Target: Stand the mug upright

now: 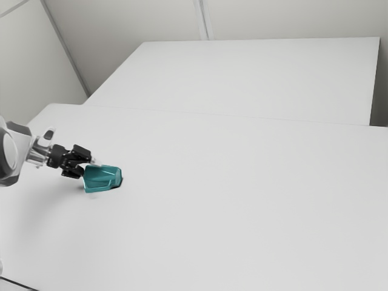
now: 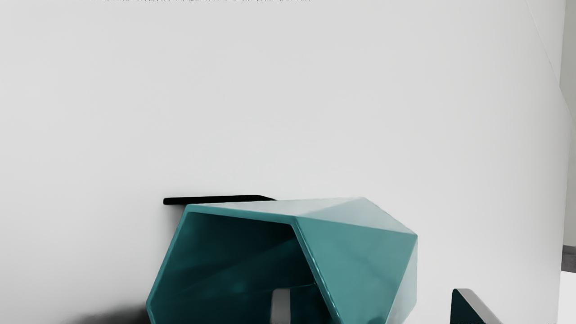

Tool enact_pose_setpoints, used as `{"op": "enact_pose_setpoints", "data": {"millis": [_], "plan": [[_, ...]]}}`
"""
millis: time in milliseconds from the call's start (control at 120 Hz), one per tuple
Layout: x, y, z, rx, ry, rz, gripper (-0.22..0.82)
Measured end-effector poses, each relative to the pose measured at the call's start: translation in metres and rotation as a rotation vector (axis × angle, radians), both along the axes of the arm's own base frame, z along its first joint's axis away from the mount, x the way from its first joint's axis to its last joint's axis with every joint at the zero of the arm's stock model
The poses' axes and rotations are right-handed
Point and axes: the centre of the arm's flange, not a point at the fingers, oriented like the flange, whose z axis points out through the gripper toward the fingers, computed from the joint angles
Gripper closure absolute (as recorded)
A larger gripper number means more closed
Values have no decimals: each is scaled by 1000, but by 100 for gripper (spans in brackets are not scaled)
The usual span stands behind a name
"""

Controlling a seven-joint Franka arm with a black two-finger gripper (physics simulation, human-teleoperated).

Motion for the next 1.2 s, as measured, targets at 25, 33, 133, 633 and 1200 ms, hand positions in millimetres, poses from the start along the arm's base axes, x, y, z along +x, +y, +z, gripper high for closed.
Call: {"op": "enact_pose_setpoints", "data": {"millis": [25,33,133,633,1200], "plan": [[1,0,0,0,-2,-1,32],[1,0,-1,-1,-2,-2,33],[3,-1,0,1,-10,-6,43],[18,-7,19,14,-73,-35,75],[64,-64,95,169,-106,-236,78]]}}
